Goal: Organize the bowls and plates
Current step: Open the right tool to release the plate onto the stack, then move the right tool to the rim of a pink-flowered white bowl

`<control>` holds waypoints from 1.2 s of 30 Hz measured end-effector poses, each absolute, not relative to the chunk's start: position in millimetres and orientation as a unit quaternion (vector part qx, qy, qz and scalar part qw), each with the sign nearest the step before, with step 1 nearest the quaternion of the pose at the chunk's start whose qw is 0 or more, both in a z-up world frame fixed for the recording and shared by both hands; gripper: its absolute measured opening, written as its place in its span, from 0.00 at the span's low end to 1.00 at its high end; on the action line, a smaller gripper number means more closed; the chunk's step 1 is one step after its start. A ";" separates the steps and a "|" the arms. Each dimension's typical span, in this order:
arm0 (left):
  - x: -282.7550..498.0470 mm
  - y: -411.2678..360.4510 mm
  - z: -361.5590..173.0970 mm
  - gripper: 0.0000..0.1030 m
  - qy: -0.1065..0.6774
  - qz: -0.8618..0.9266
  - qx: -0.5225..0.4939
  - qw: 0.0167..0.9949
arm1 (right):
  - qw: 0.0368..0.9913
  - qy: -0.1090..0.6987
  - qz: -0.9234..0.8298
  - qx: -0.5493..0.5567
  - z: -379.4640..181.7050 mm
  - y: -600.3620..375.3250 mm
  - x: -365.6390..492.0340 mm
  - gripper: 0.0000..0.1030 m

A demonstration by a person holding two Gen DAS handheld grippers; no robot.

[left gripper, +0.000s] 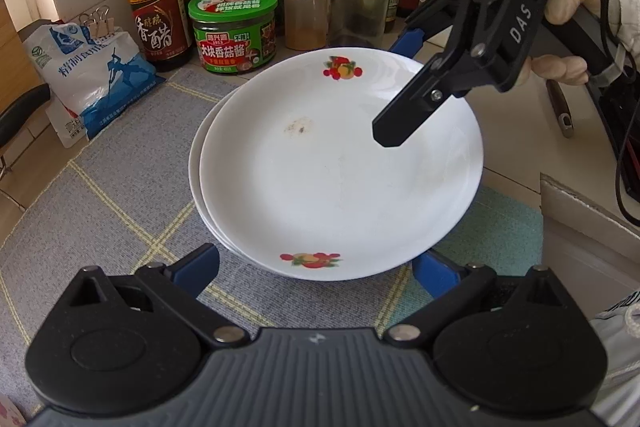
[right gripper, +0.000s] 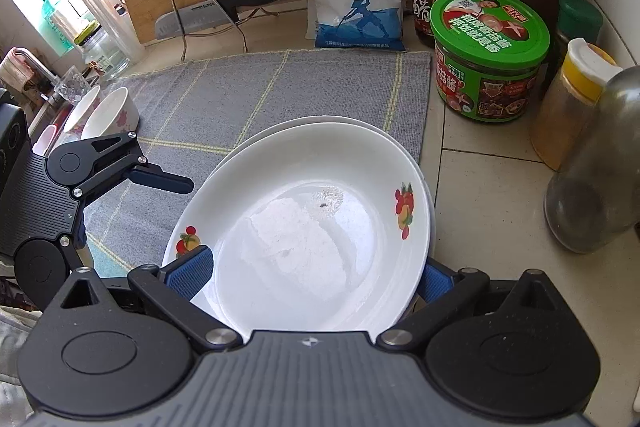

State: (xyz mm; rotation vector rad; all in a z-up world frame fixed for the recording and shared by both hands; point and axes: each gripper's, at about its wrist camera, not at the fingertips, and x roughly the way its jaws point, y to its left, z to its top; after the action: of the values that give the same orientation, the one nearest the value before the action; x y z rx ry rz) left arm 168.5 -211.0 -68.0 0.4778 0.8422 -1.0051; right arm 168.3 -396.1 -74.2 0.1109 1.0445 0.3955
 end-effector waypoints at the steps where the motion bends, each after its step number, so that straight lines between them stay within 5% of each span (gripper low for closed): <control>1: 168.4 -210.9 -68.4 0.99 0.388 -0.463 0.220 0.766 | 0.847 0.497 0.184 0.049 -73.5 -395.1 168.0 1.00; 20: 168.0 -205.7 -64.8 0.99 0.374 -0.466 0.203 0.776 | 0.850 0.507 0.140 0.021 -69.9 -388.1 155.4 1.00; 36: 147.0 -163.5 -27.7 0.99 0.329 -0.388 0.116 0.853 | 0.929 0.357 0.073 -0.066 -38.3 -345.2 129.7 1.00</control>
State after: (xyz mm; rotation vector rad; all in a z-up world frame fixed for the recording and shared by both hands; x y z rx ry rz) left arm 147.0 -163.5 -27.7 0.2450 0.6929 -0.8160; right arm 129.7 -345.2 -38.3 -0.1350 0.7320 0.1490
